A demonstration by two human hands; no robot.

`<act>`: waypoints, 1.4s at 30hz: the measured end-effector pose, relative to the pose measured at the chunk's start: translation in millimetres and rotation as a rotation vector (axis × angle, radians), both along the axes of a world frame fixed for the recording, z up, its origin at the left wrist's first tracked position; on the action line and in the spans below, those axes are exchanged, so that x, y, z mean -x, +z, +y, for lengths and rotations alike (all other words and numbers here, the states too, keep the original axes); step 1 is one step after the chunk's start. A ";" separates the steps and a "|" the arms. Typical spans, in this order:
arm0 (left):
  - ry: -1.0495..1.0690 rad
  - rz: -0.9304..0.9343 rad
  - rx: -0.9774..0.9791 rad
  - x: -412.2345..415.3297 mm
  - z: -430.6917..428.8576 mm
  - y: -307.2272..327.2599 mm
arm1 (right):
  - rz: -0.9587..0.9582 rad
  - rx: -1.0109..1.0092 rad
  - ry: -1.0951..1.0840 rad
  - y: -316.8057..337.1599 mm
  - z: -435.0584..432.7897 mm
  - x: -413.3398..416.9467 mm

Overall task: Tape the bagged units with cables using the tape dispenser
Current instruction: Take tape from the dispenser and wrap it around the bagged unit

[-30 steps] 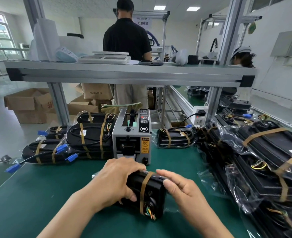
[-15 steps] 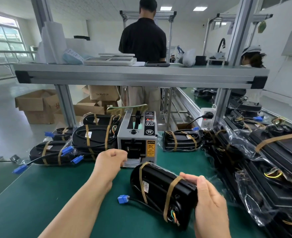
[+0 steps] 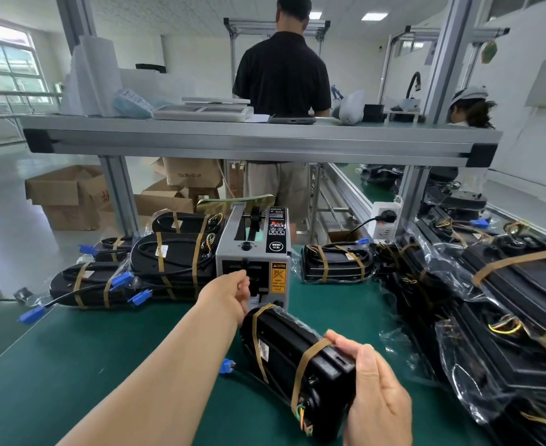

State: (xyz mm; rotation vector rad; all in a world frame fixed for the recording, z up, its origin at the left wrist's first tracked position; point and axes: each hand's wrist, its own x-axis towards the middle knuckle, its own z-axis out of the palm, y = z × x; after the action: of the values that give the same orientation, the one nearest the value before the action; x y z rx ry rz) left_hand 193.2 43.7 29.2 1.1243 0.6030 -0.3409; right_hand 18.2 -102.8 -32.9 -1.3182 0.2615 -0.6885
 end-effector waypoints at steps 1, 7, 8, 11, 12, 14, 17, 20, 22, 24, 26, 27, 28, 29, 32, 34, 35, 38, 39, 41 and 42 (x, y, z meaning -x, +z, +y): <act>0.039 0.013 0.029 -2.5 -1.4 -0.3 | -0.007 -0.018 -0.002 -0.2 1.6 0.0; 0.254 -0.014 0.059 -6.0 -8.6 -1.6 | -0.013 -0.075 -0.030 0.1 5.5 -4.6; 0.280 -0.052 0.057 -1.3 -8.3 -2.6 | -0.005 -0.091 -0.030 1.0 4.6 -6.1; 0.311 -0.240 -0.023 20.3 -1.3 1.7 | 0.018 -0.149 -0.015 3.7 1.7 -11.8; 0.280 -0.319 -0.073 30.4 2.1 5.3 | 0.020 -0.162 -0.006 4.2 2.0 -13.6; 0.136 -0.486 -0.164 56.7 7.9 15.1 | 0.027 -0.168 0.025 5.1 7.5 -16.1; -0.227 -0.667 -0.322 102.0 7.1 22.6 | 0.011 -0.176 0.096 4.7 19.7 -16.8; -0.435 -0.691 -0.408 134.0 -1.2 25.1 | -0.014 -0.156 0.144 6.1 25.5 -15.2; -0.445 -0.688 -0.465 140.9 -4.7 25.3 | -0.024 -0.164 0.155 6.2 25.3 -15.0; -0.454 -0.664 -0.482 143.0 -6.9 23.7 | -0.029 -0.155 0.163 6.4 24.9 -14.5; -0.456 -0.634 -0.463 144.0 -8.9 22.1 | -0.033 -0.138 0.164 6.2 24.9 -14.4; -0.456 -0.626 -0.458 144.0 -9.7 21.3 | -0.031 -0.128 0.163 5.6 24.9 -14.6; -0.458 -0.623 -0.459 143.4 -10.2 20.8 | -0.028 -0.120 0.163 4.6 24.6 -14.9; -0.462 -0.623 -0.465 142.2 -10.5 20.4 | -0.026 -0.114 0.166 3.7 24.5 -15.1; -0.489 -0.629 -0.499 137.9 -9.3 20.3 | -0.027 -0.118 0.170 2.4 24.3 -15.8; -0.511 -0.634 -0.519 135.5 -8.6 19.6 | -0.030 -0.114 0.169 2.7 24.7 -16.0; -0.520 -0.636 -0.525 134.5 -8.6 19.1 | -0.030 -0.110 0.169 3.0 24.9 -15.7; -0.528 -0.649 -0.551 132.0 -8.7 17.9 | -0.031 -0.120 0.180 3.5 24.9 -15.7; -0.530 -0.656 -0.568 131.3 -8.9 17.5 | -0.033 -0.131 0.187 3.3 24.8 -15.7; -0.522 -0.669 -0.590 130.6 -9.5 16.0 | -0.039 -0.147 0.204 2.9 24.6 -15.6; -0.514 -0.675 -0.597 130.3 -9.7 14.8 | -0.043 -0.151 0.210 2.7 24.4 -15.4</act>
State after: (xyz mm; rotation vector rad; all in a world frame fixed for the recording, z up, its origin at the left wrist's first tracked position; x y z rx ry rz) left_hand 62.9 33.9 44.1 1.8600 -0.2207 -0.1932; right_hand 33.6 -78.3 -30.2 -1.1661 0.1354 -0.5092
